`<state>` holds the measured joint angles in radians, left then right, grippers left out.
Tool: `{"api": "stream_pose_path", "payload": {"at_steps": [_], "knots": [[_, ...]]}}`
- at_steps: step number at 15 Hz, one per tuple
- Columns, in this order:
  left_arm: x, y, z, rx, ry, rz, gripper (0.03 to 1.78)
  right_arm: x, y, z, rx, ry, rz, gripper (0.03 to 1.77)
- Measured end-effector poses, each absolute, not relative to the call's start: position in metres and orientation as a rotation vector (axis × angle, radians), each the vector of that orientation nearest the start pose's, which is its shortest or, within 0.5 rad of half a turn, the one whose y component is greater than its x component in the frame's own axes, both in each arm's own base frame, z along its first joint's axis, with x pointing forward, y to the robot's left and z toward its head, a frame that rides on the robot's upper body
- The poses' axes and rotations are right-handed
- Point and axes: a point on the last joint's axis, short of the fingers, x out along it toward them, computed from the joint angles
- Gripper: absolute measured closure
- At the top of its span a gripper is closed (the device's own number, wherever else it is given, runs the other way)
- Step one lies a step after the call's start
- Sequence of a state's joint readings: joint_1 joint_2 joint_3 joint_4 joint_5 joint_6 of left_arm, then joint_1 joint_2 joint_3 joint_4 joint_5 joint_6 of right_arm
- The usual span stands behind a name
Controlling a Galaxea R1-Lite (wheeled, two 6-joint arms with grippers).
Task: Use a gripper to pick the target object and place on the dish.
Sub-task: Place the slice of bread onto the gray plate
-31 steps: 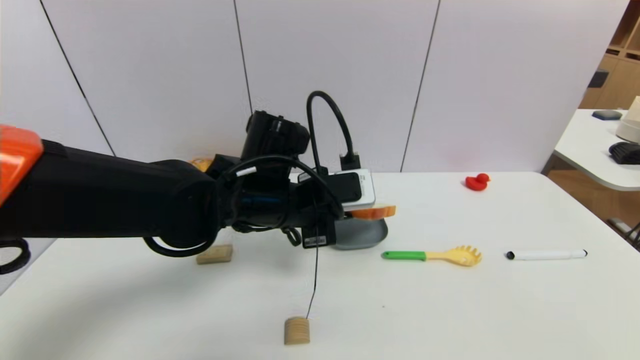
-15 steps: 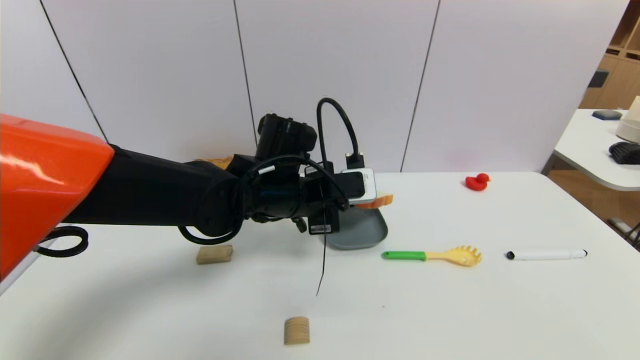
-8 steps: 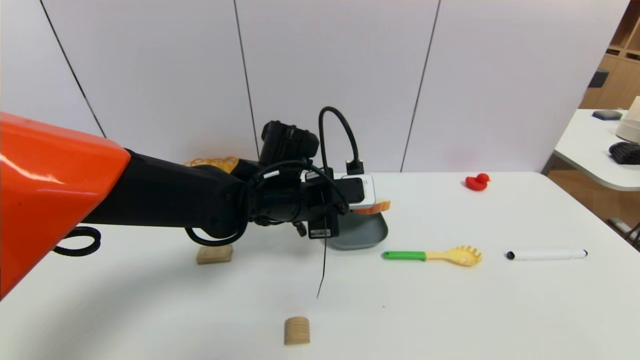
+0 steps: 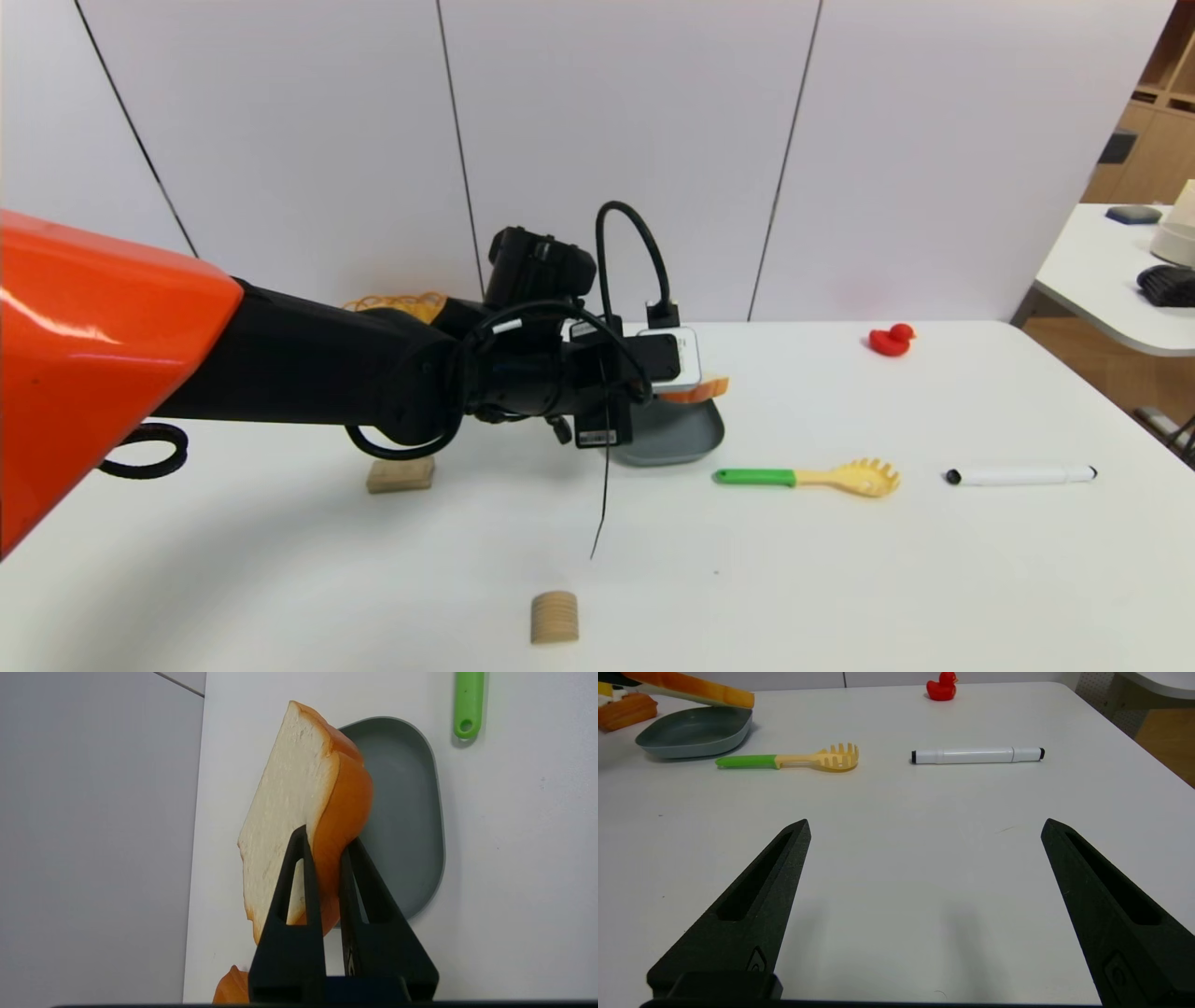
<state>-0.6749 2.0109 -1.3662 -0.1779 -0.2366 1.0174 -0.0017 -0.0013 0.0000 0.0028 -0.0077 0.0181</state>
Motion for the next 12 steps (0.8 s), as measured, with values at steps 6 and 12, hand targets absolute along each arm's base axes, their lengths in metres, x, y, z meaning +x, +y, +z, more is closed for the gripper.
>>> {"api": "stream_pose_path", "payload": {"at_steps": [6, 12], "knots": [[0.3071, -0.2526, 0.1725, 1.039, 0.072, -1.112, 1.64, -0.0229, -0.0001, 0.0752, 0.018, 0.001, -0.009, 0.09], [0.3070, -0.2526, 0.1742, 1.040, 0.064, -1.109, 1.64, -0.0229, -0.0001, 0.0752, 0.018, 0.001, -0.009, 0.09]]}}
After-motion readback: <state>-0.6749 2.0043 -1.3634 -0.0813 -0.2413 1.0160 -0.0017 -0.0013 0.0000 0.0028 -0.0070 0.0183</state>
